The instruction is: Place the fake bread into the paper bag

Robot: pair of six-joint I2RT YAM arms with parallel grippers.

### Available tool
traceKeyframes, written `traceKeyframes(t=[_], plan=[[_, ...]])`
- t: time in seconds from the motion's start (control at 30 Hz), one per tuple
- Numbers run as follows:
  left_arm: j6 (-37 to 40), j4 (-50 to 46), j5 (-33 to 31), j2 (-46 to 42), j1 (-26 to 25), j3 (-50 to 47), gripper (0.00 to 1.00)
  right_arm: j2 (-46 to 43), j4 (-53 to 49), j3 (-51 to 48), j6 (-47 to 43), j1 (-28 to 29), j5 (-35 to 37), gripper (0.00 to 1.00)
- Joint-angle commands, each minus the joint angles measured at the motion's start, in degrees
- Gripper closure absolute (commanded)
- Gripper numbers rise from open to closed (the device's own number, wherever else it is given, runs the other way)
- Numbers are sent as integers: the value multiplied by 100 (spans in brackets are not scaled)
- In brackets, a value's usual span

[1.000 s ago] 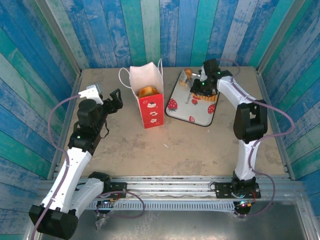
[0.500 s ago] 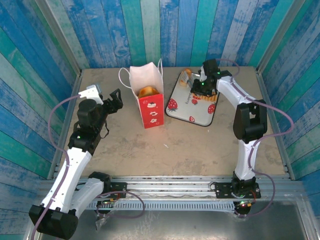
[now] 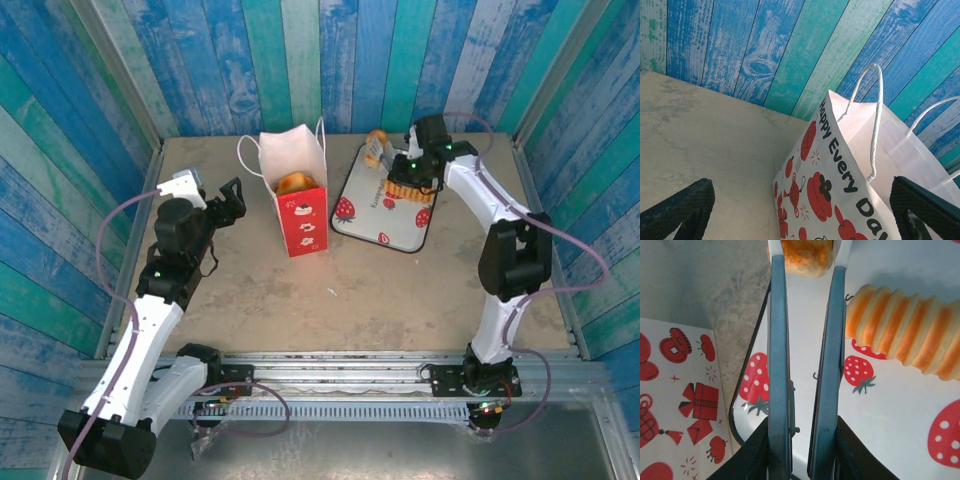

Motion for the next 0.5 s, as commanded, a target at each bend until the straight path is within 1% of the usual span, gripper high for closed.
traceKeyframes(t=[0.0,0.17,0.27,0.47], plan=[[-43,-32,47,-33,30,59,6,-605,298,-234,-21,22,-8,99],[-96,-97,251,57,29,201,6,-1460,489,-616,17,90,-19,99],[-156,-162,513,200,37,340,6,-1939,563,-794,28,185,30,100],[-313,-114,778,301,30,408,2,-2754,723,-1030,10,427,53,99]])
